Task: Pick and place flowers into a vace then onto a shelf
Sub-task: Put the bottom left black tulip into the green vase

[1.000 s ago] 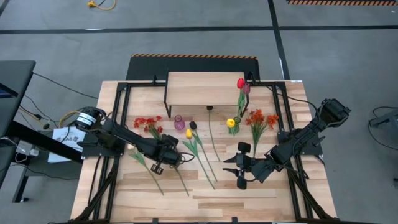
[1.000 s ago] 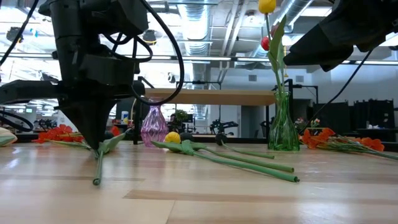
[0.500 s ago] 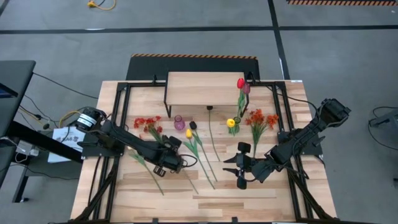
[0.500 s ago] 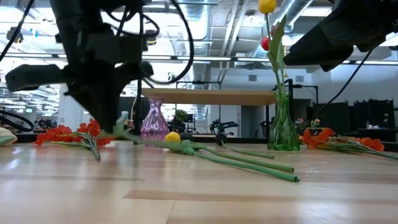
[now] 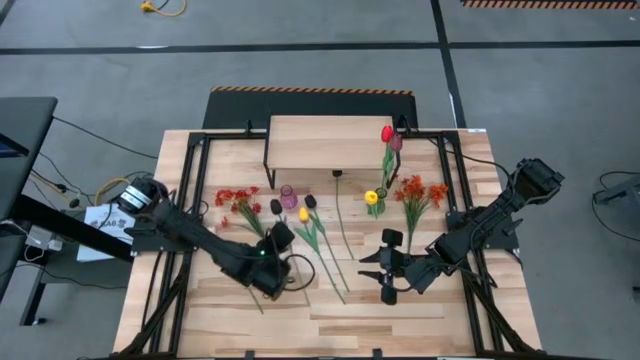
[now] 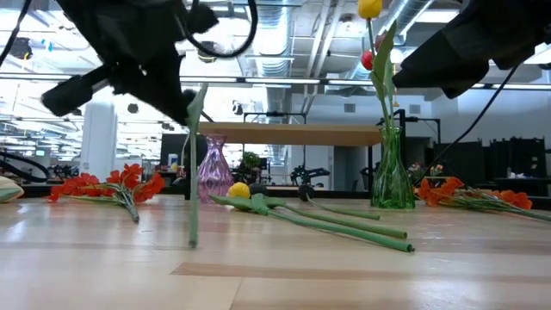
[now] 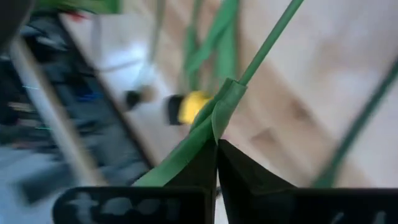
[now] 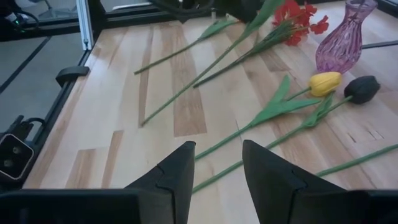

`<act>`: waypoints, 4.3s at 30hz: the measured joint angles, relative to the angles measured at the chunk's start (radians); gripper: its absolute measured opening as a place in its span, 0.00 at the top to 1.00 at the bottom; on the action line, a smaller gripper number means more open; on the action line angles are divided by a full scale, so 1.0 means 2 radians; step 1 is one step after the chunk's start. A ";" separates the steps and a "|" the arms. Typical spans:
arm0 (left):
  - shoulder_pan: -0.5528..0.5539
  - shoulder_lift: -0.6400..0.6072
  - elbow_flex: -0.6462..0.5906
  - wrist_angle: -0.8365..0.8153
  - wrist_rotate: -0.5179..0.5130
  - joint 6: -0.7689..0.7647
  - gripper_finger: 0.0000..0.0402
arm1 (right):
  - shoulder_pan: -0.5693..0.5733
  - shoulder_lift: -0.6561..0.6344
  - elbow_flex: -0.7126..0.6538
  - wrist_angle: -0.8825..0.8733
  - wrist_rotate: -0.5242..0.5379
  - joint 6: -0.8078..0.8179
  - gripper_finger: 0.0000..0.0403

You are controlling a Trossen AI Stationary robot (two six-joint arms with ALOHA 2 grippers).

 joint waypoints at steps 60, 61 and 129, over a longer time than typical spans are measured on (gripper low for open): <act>-0.007 -0.001 0.000 0.478 0.009 0.560 1.00 | -0.131 0.000 0.000 0.216 -0.148 -0.090 0.46; -0.004 -0.001 0.000 0.478 0.010 0.560 1.00 | -0.131 0.000 0.000 0.216 -0.152 -0.092 0.46; 0.017 -0.001 0.000 0.501 0.047 0.560 1.00 | -0.167 0.000 0.027 0.190 -0.213 -0.109 1.00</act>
